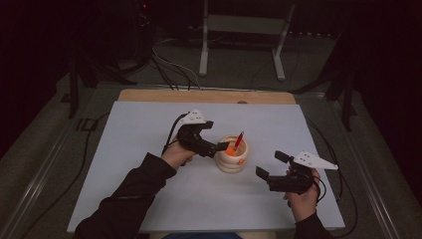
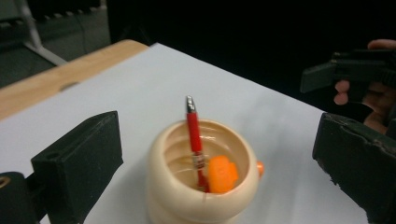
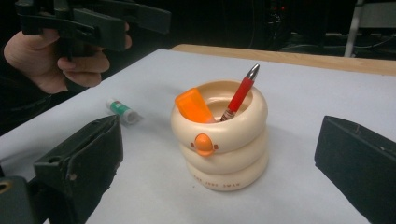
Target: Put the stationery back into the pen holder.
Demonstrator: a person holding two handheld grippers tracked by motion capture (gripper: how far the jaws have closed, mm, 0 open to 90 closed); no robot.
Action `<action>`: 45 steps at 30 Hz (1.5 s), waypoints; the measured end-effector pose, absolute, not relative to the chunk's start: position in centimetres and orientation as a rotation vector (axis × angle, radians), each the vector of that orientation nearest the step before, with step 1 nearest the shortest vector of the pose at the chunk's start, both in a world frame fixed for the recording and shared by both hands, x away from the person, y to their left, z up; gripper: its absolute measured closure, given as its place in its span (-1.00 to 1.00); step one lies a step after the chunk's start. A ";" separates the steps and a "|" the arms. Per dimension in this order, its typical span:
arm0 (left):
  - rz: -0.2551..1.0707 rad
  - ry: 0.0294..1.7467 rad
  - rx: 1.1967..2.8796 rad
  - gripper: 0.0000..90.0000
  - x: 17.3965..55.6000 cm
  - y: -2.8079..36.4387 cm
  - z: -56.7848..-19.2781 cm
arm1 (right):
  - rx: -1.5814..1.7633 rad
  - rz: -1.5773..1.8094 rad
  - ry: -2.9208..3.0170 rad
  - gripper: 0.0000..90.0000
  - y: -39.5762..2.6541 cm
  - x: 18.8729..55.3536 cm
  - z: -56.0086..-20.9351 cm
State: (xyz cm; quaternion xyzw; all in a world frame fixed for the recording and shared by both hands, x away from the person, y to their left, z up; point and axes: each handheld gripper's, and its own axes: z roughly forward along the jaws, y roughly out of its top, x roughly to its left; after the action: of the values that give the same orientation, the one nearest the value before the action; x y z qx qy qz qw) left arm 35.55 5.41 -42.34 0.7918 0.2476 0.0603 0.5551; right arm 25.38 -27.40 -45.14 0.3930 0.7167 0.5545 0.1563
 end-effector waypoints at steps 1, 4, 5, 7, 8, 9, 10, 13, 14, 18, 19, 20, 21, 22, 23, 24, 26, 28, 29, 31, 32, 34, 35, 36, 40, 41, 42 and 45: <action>0.148 0.583 1.866 -0.95 35.5 5.7 -42.3 | 1.130 1.586 2.049 -0.98 -27.4 25.3 -45.1; 0.157 0.562 1.865 -0.95 35.5 6.8 -42.2 | 1.132 1.587 2.045 -0.98 -27.6 25.3 -45.2; 0.153 0.552 1.868 -0.95 35.5 7.1 -42.1 | 1.132 1.588 2.045 -0.98 -27.6 25.3 -45.2; 0.181 0.536 1.855 -0.95 35.5 7.7 -42.1 | 1.134 1.599 2.036 -0.98 -27.6 25.3 -45.2; 0.182 0.529 1.853 -0.95 35.5 8.0 -42.0 | 1.130 1.602 2.031 -0.98 -27.6 25.3 -45.2; 0.186 0.519 1.846 -0.95 35.4 8.3 -42.0 | 1.128 1.603 2.029 -0.98 -27.7 25.4 -45.1; 0.179 0.511 1.843 -0.95 35.5 8.7 -41.9 | 1.130 1.604 2.024 -0.98 -27.7 25.4 -45.1; 0.187 0.501 1.838 -0.95 35.4 9.7 -41.9 | 1.133 1.610 2.015 -0.98 -27.8 25.4 -45.2; 0.199 0.502 1.831 -0.95 35.4 10.0 -41.9 | 1.132 1.608 2.014 -0.98 -27.8 25.4 -45.2; 0.216 0.478 1.824 -0.95 35.3 11.6 -42.1 | 1.125 1.602 2.024 -0.98 -27.6 25.4 -45.2; 0.217 0.471 1.828 -0.95 35.2 12.0 -42.1 | 1.119 1.604 2.028 -0.98 -27.6 25.4 -45.2; 0.215 0.468 1.835 -0.95 35.2 12.4 -42.2 | 1.119 1.602 2.030 -0.98 -27.5 25.4 -45.2; 0.218 0.460 1.845 -0.95 35.1 12.8 -42.3 | 1.122 1.600 2.032 -0.98 -27.5 25.4 -45.2; 0.213 0.455 1.852 -0.95 35.1 13.2 -42.4 | 1.122 1.602 2.034 -0.98 -27.5 25.4 -45.3; 0.208 0.455 1.857 -0.95 35.0 13.6 -42.6 | 1.123 1.600 2.035 -0.98 -27.5 25.4 -45.3; 0.206 0.461 1.866 -0.95 35.0 14.0 -42.8 | 1.118 1.598 2.035 -0.98 -27.5 25.4 -45.3; 0.207 0.471 1.874 -0.95 34.9 14.8 -43.2 | 1.117 1.600 2.036 -0.98 -27.5 25.4 -45.3; 0.214 0.476 1.882 -0.95 34.8 15.6 -43.7 | 1.115 1.598 2.038 -0.98 -27.4 25.4 -45.3; 0.211 0.481 1.890 -0.95 34.7 16.0 -43.9 | 1.114 1.597 2.039 -0.98 -27.4 25.4 -45.3; 0.204 0.487 1.903 -0.95 34.6 16.7 -44.4 | 1.117 1.596 2.039 -0.98 -27.4 25.4 -45.3; 0.208 0.493 1.913 -0.95 34.6 17.0 -44.7 | 1.117 1.596 2.039 -0.98 -27.4 25.4 -45.3; 0.201 0.498 1.925 -0.95 34.6 17.7 -45.2 | 1.115 1.596 2.039 -0.98 -27.4 25.4 -45.3; 0.200 0.506 1.928 -0.95 34.5 18.1 -45.5 | 1.112 1.597 2.040 -0.98 -27.4 25.4 -45.3; 0.196 0.507 1.932 -0.95 34.5 18.4 -45.7 | 1.113 1.595 2.040 -0.98 -27.4 25.4 -45.3; 0.192 0.508 1.946 -0.92 34.4 19.7 -46.7 | 1.118 1.597 2.039 -0.98 -27.4 25.4 -45.3; 0.190 0.510 1.948 -0.91 34.4 20.0 -46.9 | 1.119 1.598 2.039 -0.98 -27.5 25.4 -45.3; 0.196 0.509 1.950 -0.91 34.4 20.3 -47.1 | 1.120 1.598 2.038 -0.98 -27.5 25.4 -45.3; 0.201 0.508 1.961 -0.89 34.4 21.1 -47.7 | 1.121 1.598 2.039 -0.98 -27.5 25.4 -45.3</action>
State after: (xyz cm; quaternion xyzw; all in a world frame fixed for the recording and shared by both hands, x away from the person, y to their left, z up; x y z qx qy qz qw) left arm 34.37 21.06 -47.72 0.8199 0.2124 0.0840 0.5250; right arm 25.40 -27.48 -45.28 0.3920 0.7131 0.5590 0.1590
